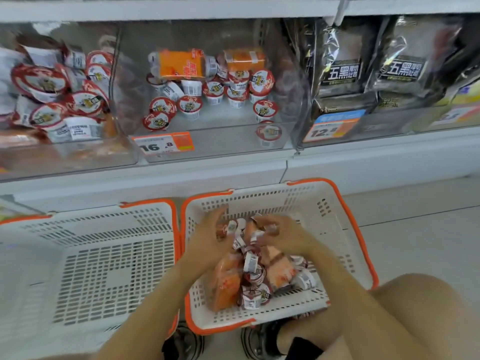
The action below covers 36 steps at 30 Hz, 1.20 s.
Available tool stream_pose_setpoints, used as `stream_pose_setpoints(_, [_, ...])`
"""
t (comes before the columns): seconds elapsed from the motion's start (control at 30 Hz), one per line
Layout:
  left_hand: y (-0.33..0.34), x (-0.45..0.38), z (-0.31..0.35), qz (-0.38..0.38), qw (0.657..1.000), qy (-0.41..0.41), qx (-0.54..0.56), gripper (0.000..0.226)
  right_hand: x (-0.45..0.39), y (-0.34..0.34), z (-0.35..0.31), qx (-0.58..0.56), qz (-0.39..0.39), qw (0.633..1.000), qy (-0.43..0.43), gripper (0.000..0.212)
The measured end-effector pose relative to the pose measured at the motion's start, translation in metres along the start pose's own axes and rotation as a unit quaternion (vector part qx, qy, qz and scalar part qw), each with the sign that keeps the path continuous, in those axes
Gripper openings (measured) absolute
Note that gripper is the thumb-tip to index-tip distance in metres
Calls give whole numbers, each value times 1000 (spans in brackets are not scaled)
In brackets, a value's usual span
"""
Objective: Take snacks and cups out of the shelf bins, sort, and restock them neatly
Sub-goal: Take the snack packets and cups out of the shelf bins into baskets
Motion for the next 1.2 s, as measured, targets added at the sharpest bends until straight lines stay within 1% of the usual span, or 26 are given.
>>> stream_pose_setpoints(0.03, [-17, -4, 12, 29, 999, 22, -4, 54, 5, -22, -27, 18, 40, 998, -34, 45])
stream_pose_setpoints(0.07, [-37, -6, 35, 65, 996, 66, -13, 46, 12, -45, -54, 14, 88, 993, -82, 35])
stream_pose_setpoints(0.13, [-85, -8, 89, 152, 975, 158, -34, 30, 31, -86, -116, -32, 178, 961, -209, 24])
stream_pose_setpoints(0.17, [-109, -10, 112, 190, 962, 193, -44, 22, 37, -103, -146, -40, 207, 942, -262, 22])
stream_pose_setpoints(0.2, [-131, -16, 130, 213, 952, 211, -67, 16, 40, -116, -175, -35, 222, 928, -298, 18])
stream_pose_setpoints(0.23, [-150, -29, 141, 228, 945, 214, -94, 13, 36, -126, -199, -14, 229, 922, -312, 15])
stream_pose_setpoints(0.27, [-167, -46, 143, 226, 946, 192, -130, 12, 26, -134, -217, 17, 231, 924, -304, 13])
stream_pose_setpoints(0.3, [-180, -65, 141, 206, 950, 157, -175, 18, 9, -141, -229, 57, 223, 933, -278, 16])
stream_pose_setpoints(0.33, [-192, -84, 136, 170, 951, 112, -231, 30, -12, -146, -236, 114, 208, 942, -236, 25])
stream_pose_setpoints(0.37, [-201, -100, 129, 121, 949, 67, -284, 44, -33, -149, -241, 190, 191, 943, -194, 38])
stream_pose_setpoints(0.43, [-211, -121, 108, 16, 937, -30, -347, 68, -70, -155, -237, 338, 142, 925, -96, 68])
stream_pose_setpoints(0.47, [-214, -128, 99, -19, 930, -67, -362, 79, -84, -158, -230, 386, 112, 915, -36, 80])
stream_pose_setpoints(0.53, [-218, -140, 89, -54, 916, -98, -384, 94, -107, -165, -212, 437, 67, 895, 60, 93])
stream_pose_setpoints(0.57, [-220, -147, 87, -60, 910, -99, -398, 99, -116, -166, -205, 449, 54, 888, 82, 93])
stream_pose_setpoints(0.63, [-225, -157, 83, -65, 905, -99, -409, 106, -127, -166, -198, 447, 56, 888, 95, 89])
stream_pose_setpoints(0.67, [-228, -161, 81, -60, 912, -96, -395, 107, -130, -167, -197, 433, 67, 894, 93, 89])
stream_pose_setpoints(0.73, [-230, -166, 76, -39, 928, -74, -364, 105, -131, -176, -195, 362, 105, 922, 85, 93])
stream_pose_setpoints(0.77, [-230, -169, 72, -29, 929, -67, -362, 104, -131, -179, -195, 320, 112, 938, 75, 97])
stream_pose_setpoints(0.8, [-231, -170, 69, -18, 930, -61, -362, 102, -131, -179, -195, 284, 107, 951, 56, 101])
stream_pose_setpoints(0.87, [-231, -175, 67, -11, 938, -54, -342, 97, -131, -177, -199, 245, 84, 966, 13, 100])
stream_pose_setpoints(0.93, [-228, -178, 68, -23, 943, -54, -326, 89, -129, -178, -201, 244, 77, 967, -1, 100])
stream_pose_setpoints(0.97, [-225, -179, 66, -36, 942, -63, -327, 87, -126, -180, -201, 268, 71, 961, 9, 103])
stream_pose_setpoints(1.03, [-211, -176, 62, -75, 938, -81, -329, 86, -123, -179, -198, 352, 28, 934, 58, 109])
stream_pose_setpoints(1.1, [-199, -173, 57, -106, 938, -85, -320, 85, -122, -171, -193, 404, -20, 910, 94, 108])
stream_pose_setpoints(1.13, [-196, -173, 56, -108, 942, -82, -306, 87, -125, -165, -190, 402, -29, 911, 92, 107])
stream_pose_setpoints(1.2, [-194, -177, 56, -106, 955, -75, -267, 89, -134, -154, -187, 337, -31, 940, 52, 107])
Point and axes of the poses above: each hand's wrist, its own x-axis away from the middle knuckle, its own y-axis out of the palm, z = x × y, the point moved 7 cm from there along -x, towards the middle knuckle, and after that the axes turned 9 degrees about -z, right-handed, at the moved point
